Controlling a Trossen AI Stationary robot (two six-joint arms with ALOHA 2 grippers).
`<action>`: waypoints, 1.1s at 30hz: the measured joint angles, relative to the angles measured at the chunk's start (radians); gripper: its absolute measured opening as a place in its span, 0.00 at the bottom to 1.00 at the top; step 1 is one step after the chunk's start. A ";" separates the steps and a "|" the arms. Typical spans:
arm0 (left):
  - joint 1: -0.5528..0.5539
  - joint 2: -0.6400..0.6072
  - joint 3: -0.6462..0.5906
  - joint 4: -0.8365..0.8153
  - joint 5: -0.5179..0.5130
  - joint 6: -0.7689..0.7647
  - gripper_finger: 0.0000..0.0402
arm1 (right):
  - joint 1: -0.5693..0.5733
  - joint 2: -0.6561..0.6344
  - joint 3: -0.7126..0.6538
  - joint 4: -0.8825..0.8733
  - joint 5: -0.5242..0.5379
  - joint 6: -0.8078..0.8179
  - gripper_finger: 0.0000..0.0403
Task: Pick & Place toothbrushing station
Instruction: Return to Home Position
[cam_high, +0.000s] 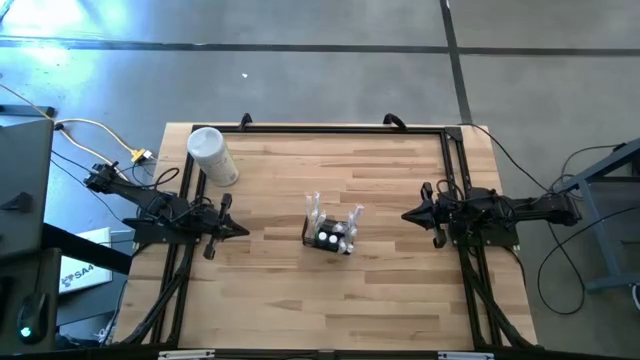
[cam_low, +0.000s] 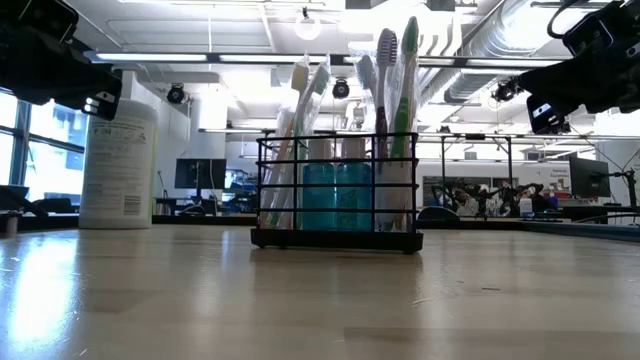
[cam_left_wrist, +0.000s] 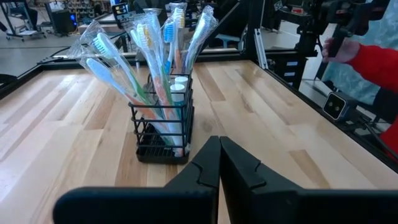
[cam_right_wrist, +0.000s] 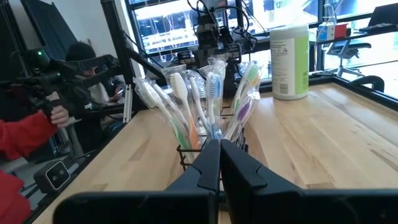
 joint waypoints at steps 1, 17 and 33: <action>0.000 0.000 0.000 0.000 0.000 0.000 0.01 | 0.000 0.000 0.000 0.000 0.000 0.000 0.01; 0.000 0.000 0.000 0.001 0.000 -0.023 0.02 | 0.000 0.000 -0.001 -0.001 0.000 0.005 0.01; 0.000 0.000 -0.001 0.001 0.000 0.000 0.02 | 0.000 0.000 -0.001 -0.001 0.000 0.005 0.01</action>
